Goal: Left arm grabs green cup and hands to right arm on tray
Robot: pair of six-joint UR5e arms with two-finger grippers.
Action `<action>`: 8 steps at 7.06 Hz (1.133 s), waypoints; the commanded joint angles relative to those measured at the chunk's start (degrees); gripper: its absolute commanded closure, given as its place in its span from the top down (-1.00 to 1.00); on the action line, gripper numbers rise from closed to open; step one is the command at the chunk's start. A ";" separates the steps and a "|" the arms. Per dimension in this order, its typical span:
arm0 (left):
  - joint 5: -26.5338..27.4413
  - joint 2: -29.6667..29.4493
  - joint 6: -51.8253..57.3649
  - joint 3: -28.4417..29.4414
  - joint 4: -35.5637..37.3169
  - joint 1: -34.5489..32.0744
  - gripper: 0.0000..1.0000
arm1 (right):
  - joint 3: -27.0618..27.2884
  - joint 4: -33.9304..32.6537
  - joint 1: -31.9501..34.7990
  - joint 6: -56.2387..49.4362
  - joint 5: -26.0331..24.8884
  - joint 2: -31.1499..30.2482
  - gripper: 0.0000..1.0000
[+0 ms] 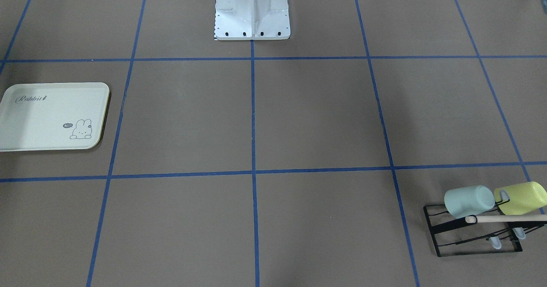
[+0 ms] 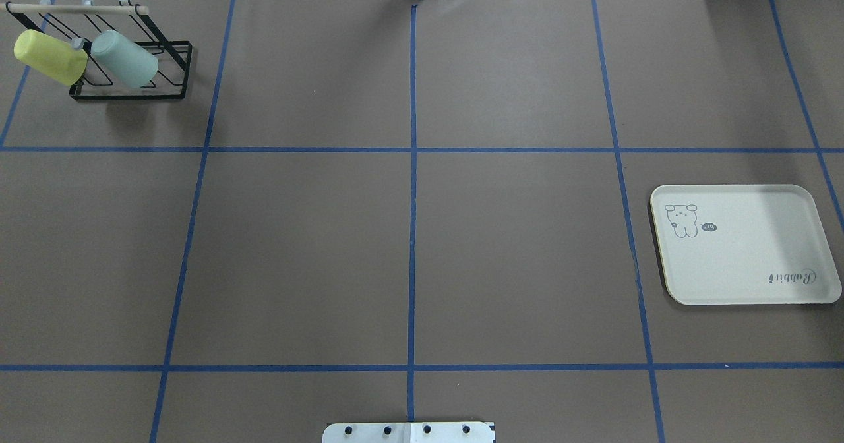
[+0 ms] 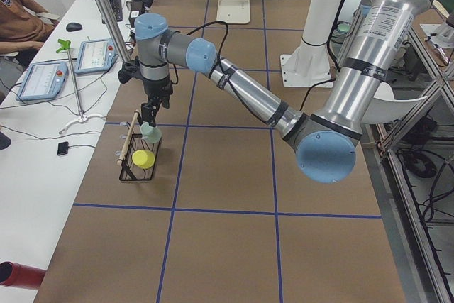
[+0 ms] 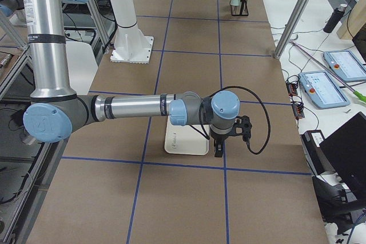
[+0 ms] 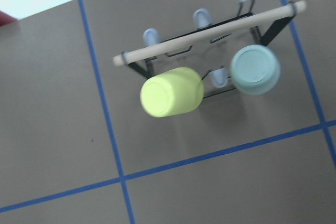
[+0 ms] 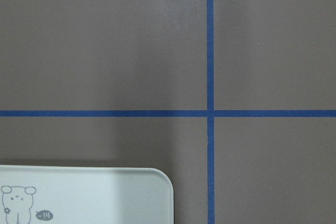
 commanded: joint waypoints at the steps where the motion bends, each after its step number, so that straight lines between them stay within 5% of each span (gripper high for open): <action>1: 0.62 0.13 -24.11 -0.21 -13.68 4.74 1.00 | -0.16 -0.07 -0.17 0.00 0.01 0.03 1.00; 5: 9.24 2.06 -38.78 3.30 -26.64 11.79 1.00 | -0.17 -0.07 -0.17 0.00 -0.08 0.03 1.00; 8: 11.67 6.19 -47.94 12.08 -45.35 11.88 1.00 | -0.08 0.01 -0.17 0.00 0.01 0.03 1.00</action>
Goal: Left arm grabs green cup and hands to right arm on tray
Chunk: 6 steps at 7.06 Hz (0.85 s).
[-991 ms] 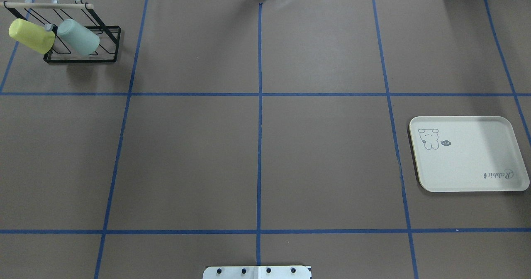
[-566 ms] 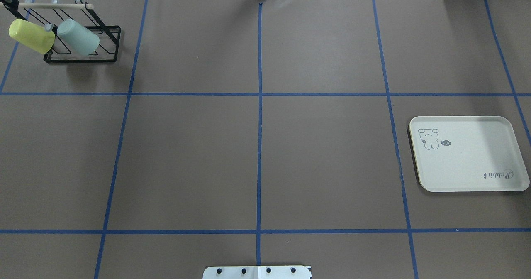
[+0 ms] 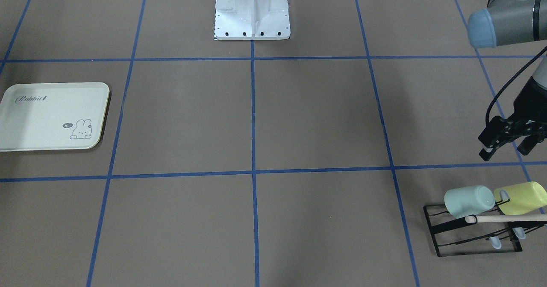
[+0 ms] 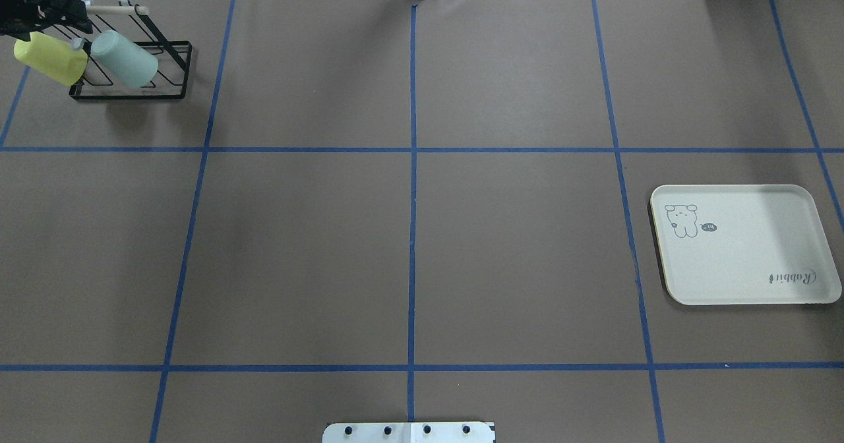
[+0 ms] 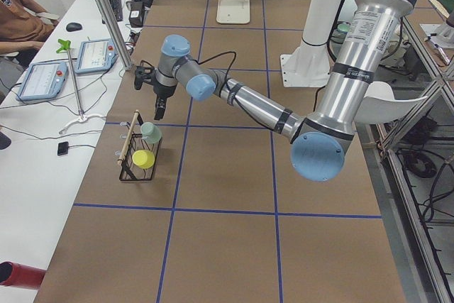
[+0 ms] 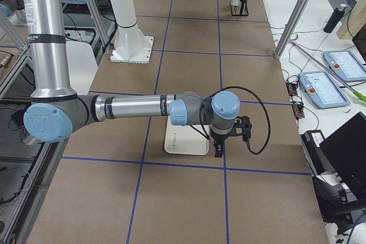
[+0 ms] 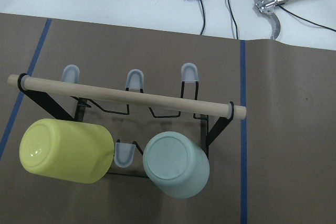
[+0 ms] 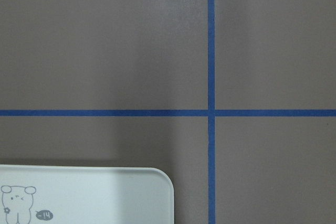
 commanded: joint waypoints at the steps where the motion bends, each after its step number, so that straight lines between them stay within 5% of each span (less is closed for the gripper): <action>1: 4.51 1.44 -6.81 7.89 -13.57 1.23 1.00 | 0.04 0.05 0.00 0.00 -0.02 0.00 1.00; 3: 6.80 1.45 -14.11 12.15 -20.83 4.56 1.00 | 0.13 0.05 0.00 0.00 0.07 0.00 1.00; 6: 8.66 1.27 -17.48 12.24 -20.93 6.51 1.00 | 0.13 0.05 0.00 0.00 -0.02 0.00 1.00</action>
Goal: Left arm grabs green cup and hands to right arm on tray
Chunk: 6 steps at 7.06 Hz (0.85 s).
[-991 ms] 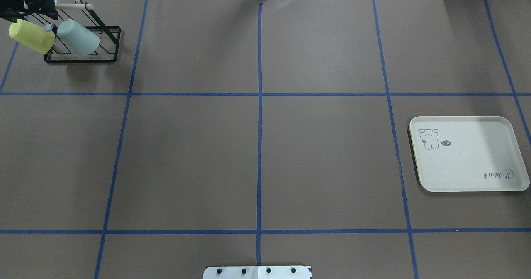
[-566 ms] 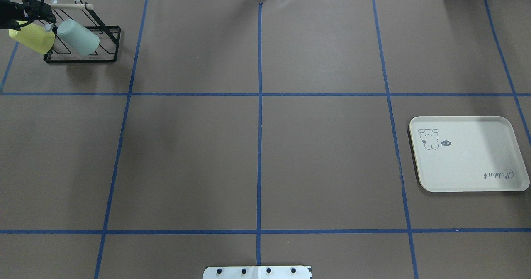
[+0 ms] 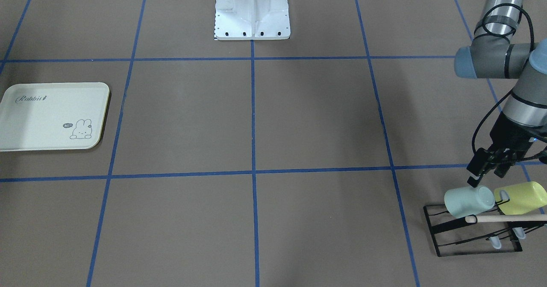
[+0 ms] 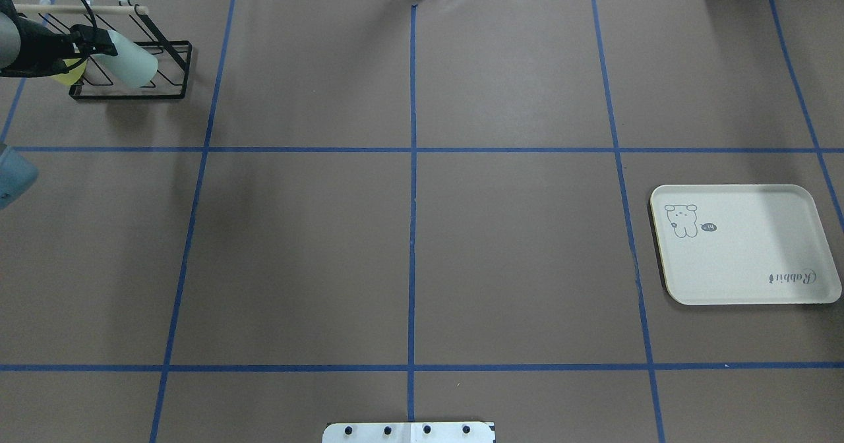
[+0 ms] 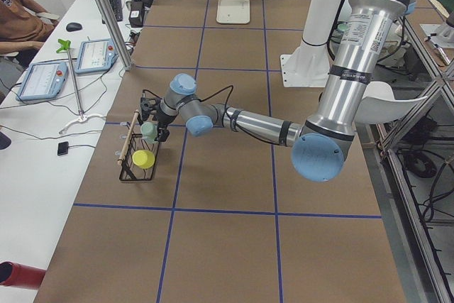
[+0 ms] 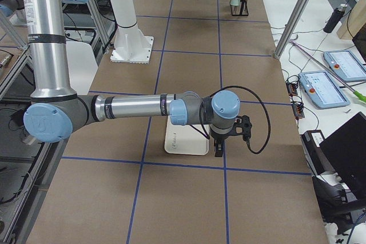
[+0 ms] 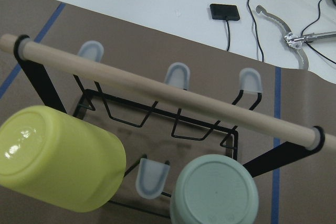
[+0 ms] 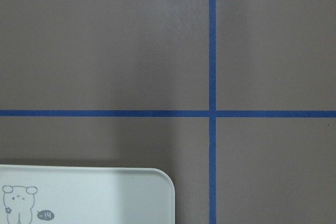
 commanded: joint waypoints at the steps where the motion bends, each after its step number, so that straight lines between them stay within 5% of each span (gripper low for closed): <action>1: 0.41 -0.45 -1.16 0.27 -0.20 0.38 1.00 | 0.00 0.00 0.00 0.00 -0.10 0.00 1.00; 6: 5.42 -1.07 -4.76 0.53 -1.51 1.43 1.00 | 0.18 0.00 0.00 0.00 0.08 0.00 1.00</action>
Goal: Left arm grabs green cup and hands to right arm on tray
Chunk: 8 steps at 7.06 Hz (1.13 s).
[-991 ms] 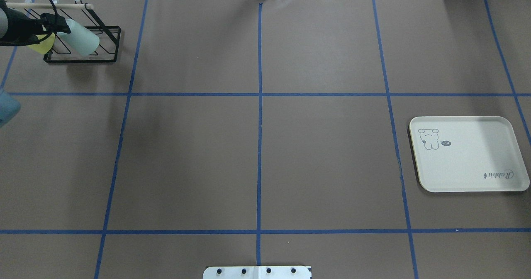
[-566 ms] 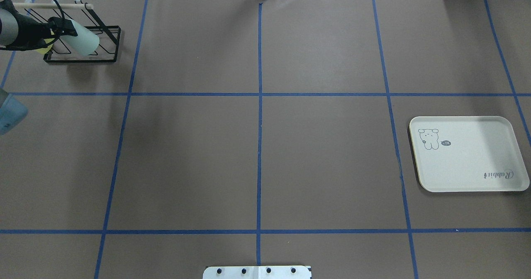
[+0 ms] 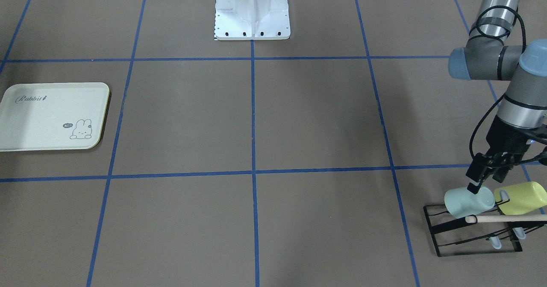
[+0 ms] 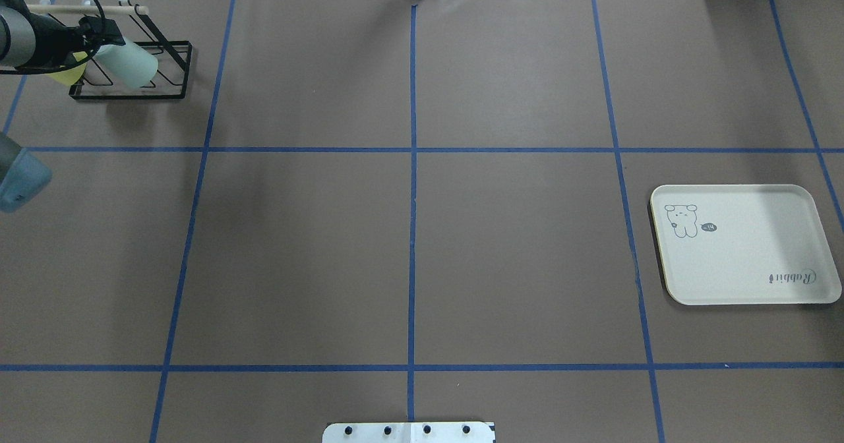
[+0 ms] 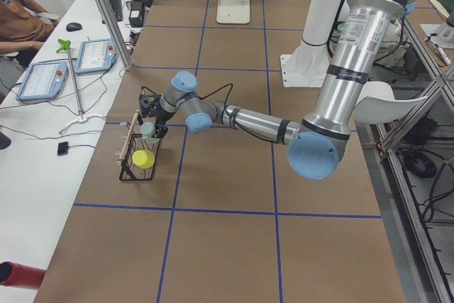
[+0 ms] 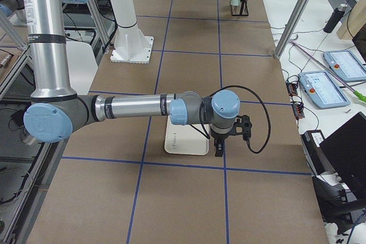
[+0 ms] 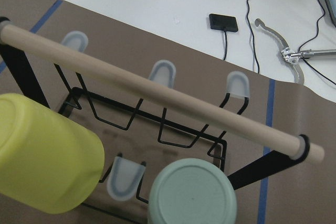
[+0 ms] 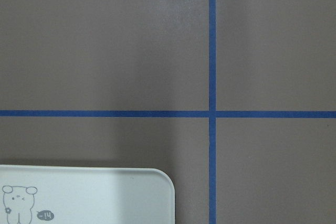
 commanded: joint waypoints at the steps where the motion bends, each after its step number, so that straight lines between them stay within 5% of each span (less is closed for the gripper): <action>1: 1.31 0.05 -2.55 0.58 -0.54 1.75 1.00 | 0.03 0.00 0.00 0.00 -0.02 -0.09 1.00; 8: 3.42 -1.35 -2.48 4.00 -1.68 3.25 1.00 | 0.03 0.00 0.00 0.00 -0.02 -0.09 1.00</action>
